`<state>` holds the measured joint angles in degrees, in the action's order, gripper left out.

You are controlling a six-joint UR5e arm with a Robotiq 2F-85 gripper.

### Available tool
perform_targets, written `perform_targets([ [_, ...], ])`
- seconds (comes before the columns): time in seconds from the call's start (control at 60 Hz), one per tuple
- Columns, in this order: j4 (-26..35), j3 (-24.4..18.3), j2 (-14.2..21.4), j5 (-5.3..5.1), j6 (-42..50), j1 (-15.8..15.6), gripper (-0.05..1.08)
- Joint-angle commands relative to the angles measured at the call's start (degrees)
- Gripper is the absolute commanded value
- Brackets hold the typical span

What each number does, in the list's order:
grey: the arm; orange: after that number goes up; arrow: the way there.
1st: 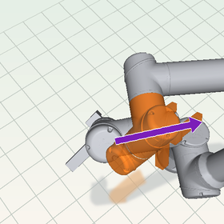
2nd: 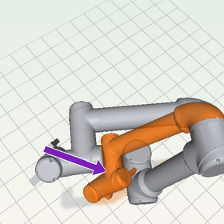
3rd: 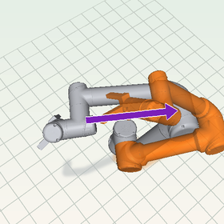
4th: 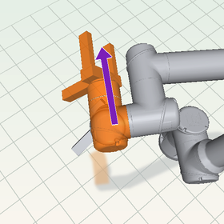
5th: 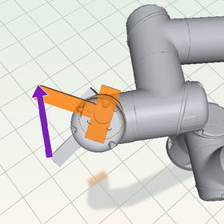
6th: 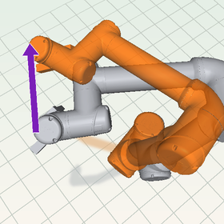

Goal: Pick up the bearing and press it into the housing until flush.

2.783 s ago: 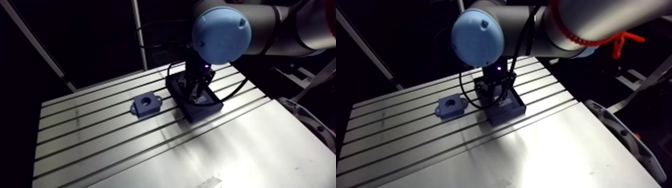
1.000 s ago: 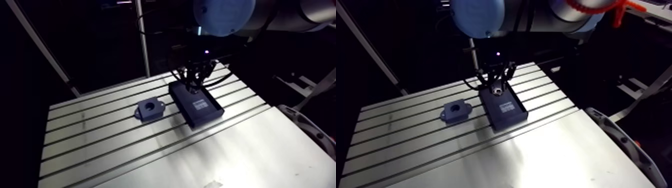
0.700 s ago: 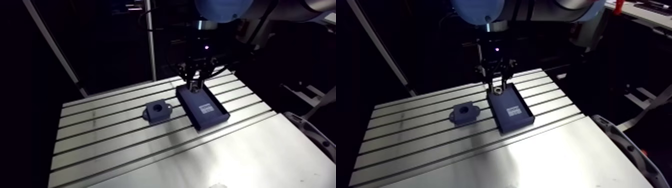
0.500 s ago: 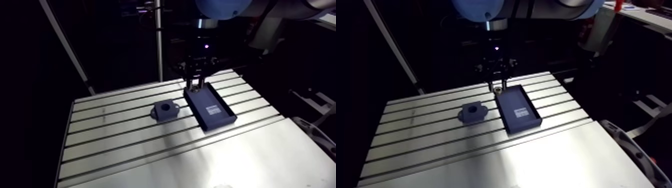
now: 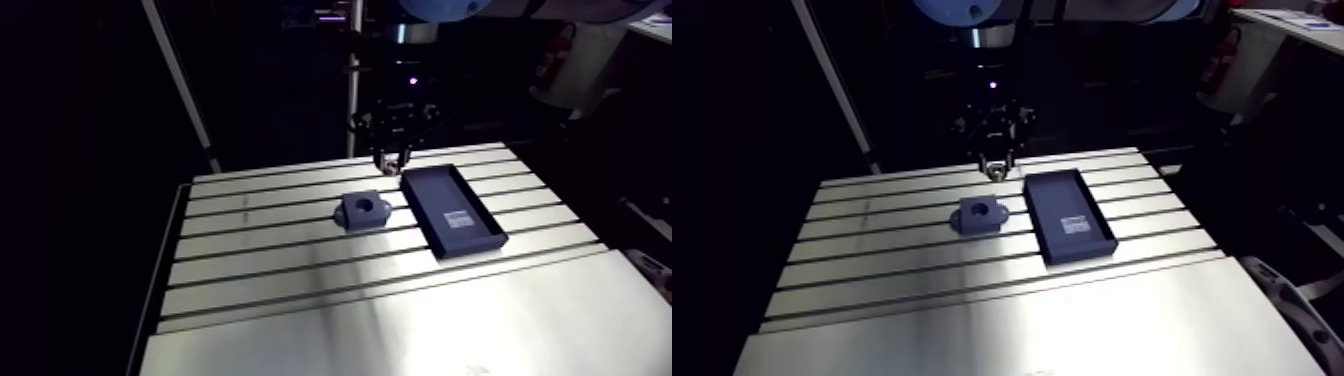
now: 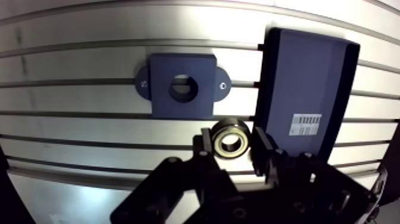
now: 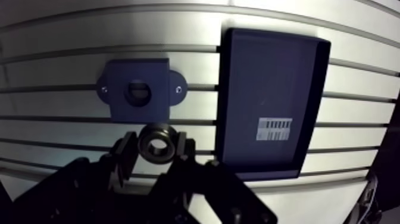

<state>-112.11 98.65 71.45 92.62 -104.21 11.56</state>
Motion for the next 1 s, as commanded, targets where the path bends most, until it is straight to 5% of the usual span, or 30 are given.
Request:
perform_targets([
  [0.017,-0.50,0.17,-1.14,-0.29,2.53,-1.27,0.72],
  [0.483,-9.58,3.38,-3.29,-1.13,-0.42,-2.59,0.72],
  [1.0,-11.22,4.32,-4.44,-1.94,-1.21,-1.89,0.72],
])
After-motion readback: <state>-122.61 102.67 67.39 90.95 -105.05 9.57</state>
